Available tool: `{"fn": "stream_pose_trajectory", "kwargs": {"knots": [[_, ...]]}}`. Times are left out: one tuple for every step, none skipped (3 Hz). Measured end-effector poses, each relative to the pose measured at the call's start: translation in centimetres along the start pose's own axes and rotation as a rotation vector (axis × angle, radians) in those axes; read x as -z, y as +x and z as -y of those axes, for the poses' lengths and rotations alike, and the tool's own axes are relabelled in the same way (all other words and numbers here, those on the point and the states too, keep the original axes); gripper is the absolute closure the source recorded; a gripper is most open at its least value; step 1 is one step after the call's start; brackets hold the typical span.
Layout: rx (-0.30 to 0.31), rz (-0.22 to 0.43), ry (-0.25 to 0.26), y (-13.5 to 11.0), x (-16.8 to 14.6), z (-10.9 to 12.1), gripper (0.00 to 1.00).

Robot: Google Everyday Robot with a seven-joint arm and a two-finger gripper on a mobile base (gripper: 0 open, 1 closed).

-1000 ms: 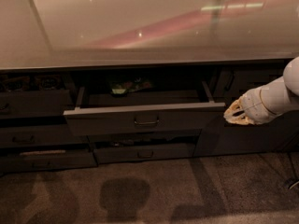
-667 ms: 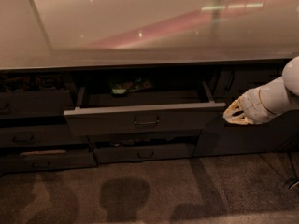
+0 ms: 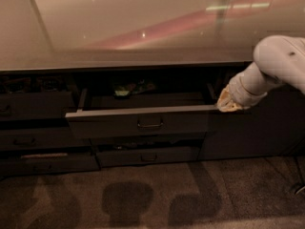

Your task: Open top drawer

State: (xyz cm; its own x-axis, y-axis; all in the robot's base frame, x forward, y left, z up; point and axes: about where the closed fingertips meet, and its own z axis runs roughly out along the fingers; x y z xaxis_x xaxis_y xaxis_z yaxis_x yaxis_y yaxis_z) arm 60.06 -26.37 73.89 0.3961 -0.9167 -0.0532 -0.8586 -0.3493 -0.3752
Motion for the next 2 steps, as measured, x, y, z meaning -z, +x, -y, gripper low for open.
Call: {"fn": "stream_pose_trajectory", "kwargs": {"knots": [[0.016,-0.053,-0.054,0.44,-1.10,5.85,1.00],[0.020,-0.053,-0.049,0.28,-0.99,6.34,1.00]]}}
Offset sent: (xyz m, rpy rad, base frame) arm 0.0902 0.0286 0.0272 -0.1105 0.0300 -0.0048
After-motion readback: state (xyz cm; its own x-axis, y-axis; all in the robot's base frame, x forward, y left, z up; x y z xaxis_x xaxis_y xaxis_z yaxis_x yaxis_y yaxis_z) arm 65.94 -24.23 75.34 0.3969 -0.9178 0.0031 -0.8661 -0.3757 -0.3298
